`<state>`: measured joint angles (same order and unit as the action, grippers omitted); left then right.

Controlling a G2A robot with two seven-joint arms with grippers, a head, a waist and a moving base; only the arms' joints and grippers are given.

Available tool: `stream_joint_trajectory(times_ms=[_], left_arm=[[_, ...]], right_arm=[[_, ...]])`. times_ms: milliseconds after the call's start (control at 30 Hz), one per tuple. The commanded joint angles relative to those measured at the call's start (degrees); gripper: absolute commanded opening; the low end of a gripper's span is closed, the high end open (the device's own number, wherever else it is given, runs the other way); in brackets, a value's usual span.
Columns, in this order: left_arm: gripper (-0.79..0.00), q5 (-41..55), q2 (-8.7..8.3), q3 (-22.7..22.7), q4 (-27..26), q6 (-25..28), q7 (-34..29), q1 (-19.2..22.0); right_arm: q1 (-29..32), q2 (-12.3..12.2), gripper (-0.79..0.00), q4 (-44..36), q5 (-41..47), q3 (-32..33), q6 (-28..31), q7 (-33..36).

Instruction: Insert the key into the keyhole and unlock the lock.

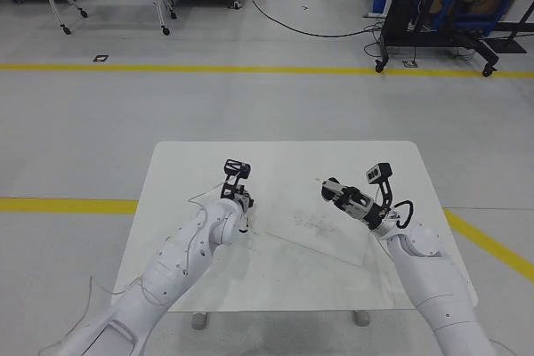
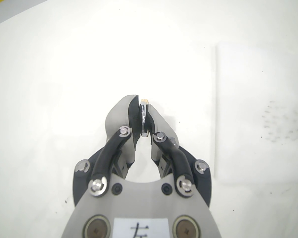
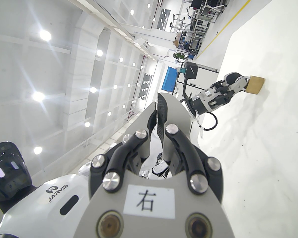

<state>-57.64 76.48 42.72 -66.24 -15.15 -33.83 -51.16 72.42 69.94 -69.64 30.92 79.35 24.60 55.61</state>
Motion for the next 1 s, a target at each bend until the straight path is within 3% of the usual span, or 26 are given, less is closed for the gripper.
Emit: stream_joint_trajectory(times_ms=[0, 167, 333, 467, 533, 700, 967], left_arm=[[-0.785, -0.65, -0.11, 0.4, -0.74, 0.1, -0.4, -0.48], [-0.785, -1.14, -0.82, 2.7, -4.12, 2.35, -1.69, -2.34], [-0.785, 7.65, -2.12, 9.76, -9.98, 6.83, -1.21, -6.97], [-0.785, 14.81, -3.52, 15.63, -13.16, 12.05, -7.97, -10.02], [-0.785, 13.97, -4.27, 17.57, -14.84, 14.06, -10.11, -11.05], [-0.785, 4.75, -5.93, 19.69, -18.18, 22.22, -7.48, -14.31], [-0.785, 6.47, -5.9, 20.31, -17.18, 22.86, -4.91, -14.92]], right_arm=[[0.0, 0.0, -0.785, 0.0, 0.0, 0.0, 0.0, 0.0], [0.0, 0.0, -0.785, 0.0, 0.0, 0.0, 0.0, 0.0], [0.0, 0.0, -0.785, 0.0, 0.0, 0.0, 0.0, 0.0], [0.0, 0.0, -0.785, 0.0, 0.0, 0.0, 0.0, 0.0], [0.0, 0.0, -0.785, 0.0, 0.0, 0.0, 0.0, 0.0], [0.0, 0.0, -0.785, 0.0, 0.0, 0.0, 0.0, 0.0], [0.0, 0.0, -0.785, 0.0, 0.0, 0.0, 0.0, 0.0]])
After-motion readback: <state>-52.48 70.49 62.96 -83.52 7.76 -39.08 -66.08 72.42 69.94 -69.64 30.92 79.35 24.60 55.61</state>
